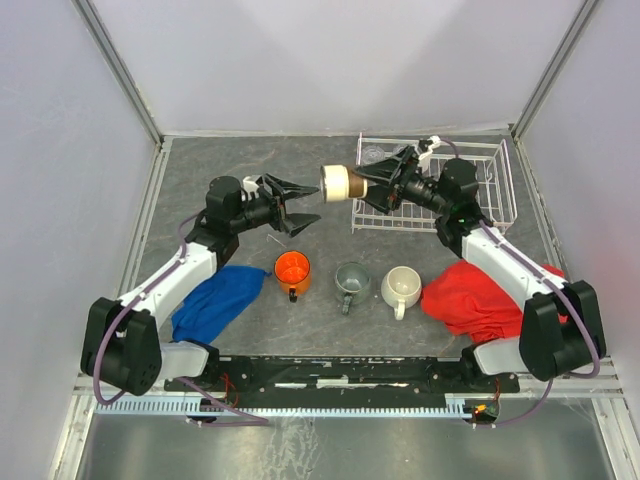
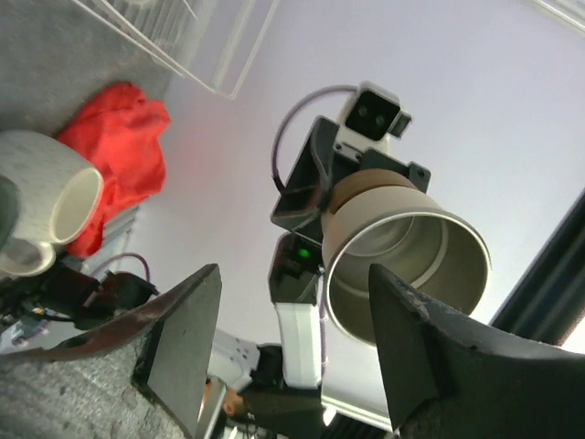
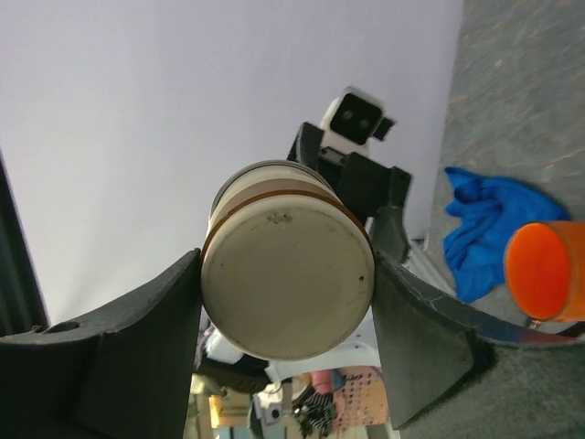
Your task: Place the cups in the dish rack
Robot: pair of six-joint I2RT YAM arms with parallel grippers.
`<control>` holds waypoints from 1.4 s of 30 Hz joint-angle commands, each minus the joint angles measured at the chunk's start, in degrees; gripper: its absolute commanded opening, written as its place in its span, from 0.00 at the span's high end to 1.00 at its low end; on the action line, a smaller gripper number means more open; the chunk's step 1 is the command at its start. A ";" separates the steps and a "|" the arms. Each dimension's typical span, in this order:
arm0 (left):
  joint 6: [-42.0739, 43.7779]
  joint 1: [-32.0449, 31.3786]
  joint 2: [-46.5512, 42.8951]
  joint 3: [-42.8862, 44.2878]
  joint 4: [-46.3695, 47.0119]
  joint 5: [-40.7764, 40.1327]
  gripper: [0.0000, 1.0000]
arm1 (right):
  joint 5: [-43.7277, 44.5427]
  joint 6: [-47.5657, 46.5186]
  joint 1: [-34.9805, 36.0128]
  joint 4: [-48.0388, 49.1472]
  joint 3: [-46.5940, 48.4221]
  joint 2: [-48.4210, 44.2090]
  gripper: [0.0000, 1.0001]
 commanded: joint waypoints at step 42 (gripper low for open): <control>53.96 10.61 13.02 25.63 -53.83 -13.06 0.22 | 26.00 -59.06 -21.78 -65.48 51.18 24.64 0.81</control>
